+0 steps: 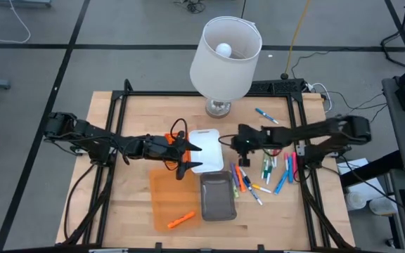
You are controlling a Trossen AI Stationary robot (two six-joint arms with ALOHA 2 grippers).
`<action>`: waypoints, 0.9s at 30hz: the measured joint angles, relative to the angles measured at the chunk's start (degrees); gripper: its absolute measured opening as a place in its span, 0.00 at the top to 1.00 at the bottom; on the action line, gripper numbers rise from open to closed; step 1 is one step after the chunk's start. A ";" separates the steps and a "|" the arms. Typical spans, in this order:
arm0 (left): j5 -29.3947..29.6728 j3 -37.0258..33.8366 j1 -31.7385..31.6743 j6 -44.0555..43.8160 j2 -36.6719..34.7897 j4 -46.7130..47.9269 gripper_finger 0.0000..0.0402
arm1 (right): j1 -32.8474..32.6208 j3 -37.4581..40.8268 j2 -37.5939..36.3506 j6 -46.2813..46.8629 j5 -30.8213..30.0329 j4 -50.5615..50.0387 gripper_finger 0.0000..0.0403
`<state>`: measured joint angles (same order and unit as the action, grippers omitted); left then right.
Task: Pick & Place Markers
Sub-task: Put the light green large highlighter pen into the transparent orange bin
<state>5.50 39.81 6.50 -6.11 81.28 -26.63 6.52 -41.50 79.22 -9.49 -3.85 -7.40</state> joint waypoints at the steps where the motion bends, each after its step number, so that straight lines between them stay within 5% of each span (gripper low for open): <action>1: 0.03 0.00 -0.12 0.78 0.00 0.00 0.33 | -0.91 0.03 -2.37 0.38 -1.74 -2.31 1.00; 5: 0.72 0.00 -0.15 4.18 0.00 -0.09 0.33 | -5.59 -0.08 -12.05 7.90 -8.29 -13.62 1.00; 10: 0.96 0.00 -0.15 5.83 0.00 0.17 0.33 | -14.15 0.01 -19.61 19.74 -6.56 -21.73 1.00; 20: 0.98 0.00 -0.15 4.92 0.02 -0.06 0.33 | -25.25 9.04 -14.20 19.16 0.00 2.62 1.00; 27: 0.99 0.00 -0.15 4.48 0.02 -0.09 0.33 | -29.50 10.63 -4.41 19.29 3.10 8.74 1.00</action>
<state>6.49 39.81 6.35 -1.63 81.30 -26.72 -22.98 -30.87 74.80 9.80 -0.75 1.34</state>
